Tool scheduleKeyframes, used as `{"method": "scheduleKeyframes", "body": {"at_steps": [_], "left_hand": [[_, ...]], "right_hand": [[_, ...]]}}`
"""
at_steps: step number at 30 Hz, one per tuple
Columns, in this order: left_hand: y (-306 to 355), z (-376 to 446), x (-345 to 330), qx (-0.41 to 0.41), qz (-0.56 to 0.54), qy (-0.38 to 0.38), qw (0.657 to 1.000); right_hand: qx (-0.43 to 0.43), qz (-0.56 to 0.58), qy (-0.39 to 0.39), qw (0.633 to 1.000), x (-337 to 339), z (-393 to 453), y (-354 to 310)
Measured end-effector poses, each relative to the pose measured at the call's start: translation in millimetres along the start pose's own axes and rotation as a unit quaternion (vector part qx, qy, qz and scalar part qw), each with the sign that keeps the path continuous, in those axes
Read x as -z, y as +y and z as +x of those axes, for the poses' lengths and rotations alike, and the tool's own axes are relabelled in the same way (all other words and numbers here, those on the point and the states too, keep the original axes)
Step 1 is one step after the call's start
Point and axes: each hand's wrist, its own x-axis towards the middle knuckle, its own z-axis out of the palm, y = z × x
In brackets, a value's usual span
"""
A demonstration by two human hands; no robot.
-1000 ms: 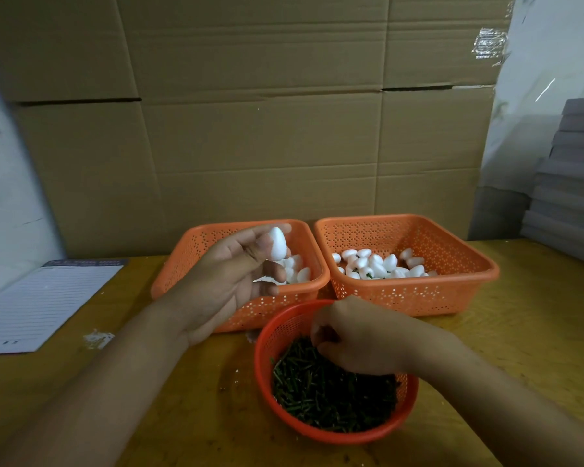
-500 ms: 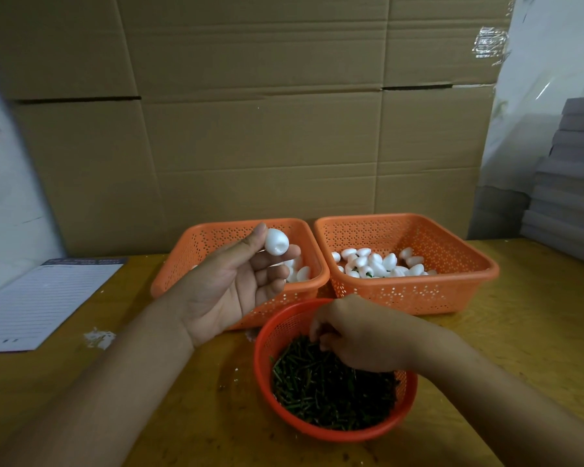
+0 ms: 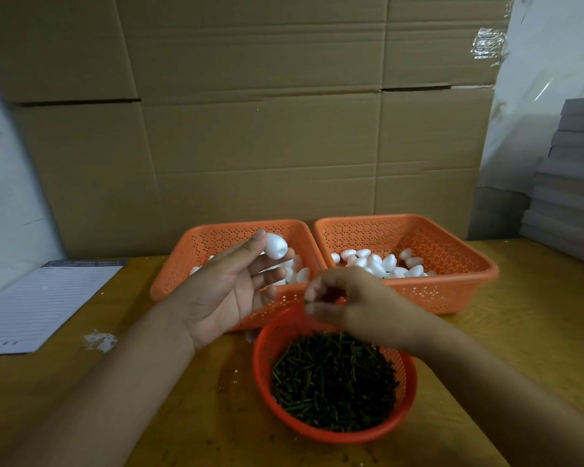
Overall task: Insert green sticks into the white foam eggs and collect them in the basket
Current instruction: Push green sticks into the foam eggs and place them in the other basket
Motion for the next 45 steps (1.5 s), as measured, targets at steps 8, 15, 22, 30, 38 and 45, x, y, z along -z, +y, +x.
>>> {"method": "scheduleKeyframes", "body": {"at_steps": [8,15,22,30,38,45], "left_hand": [[2.4,-0.7,-3.0,-0.009,-0.022,0.002,1.000],[4.2,-5.3,-3.4,-0.002,-0.042,-0.029,0.999],[3.8,-5.1,-4.5,-0.006,-0.042,-0.014,0.999],[3.3,-6.8,-6.4,-0.003,-0.026,-0.021,0.999],[2.3,-6.7,-5.6,-0.012,-0.007,-0.003,1.000],[1.5,-7.6,-5.9,-0.017,0.026,-0.018,0.999]], "right_hand": [[-0.065,0.522,0.011,0.850,6.6,-0.9,-20.6],[-0.078,0.547,0.044,0.833,10.4,-0.9,-20.9],[-0.071,0.508,0.083,0.855,8.3,0.0,-21.6],[-0.032,0.437,0.136,0.888,6.5,-2.1,-23.3],[-0.047,0.370,0.182,0.910,7.8,-2.7,-21.9],[-0.037,0.344,0.174,0.922,6.4,-3.0,-22.4]]}}
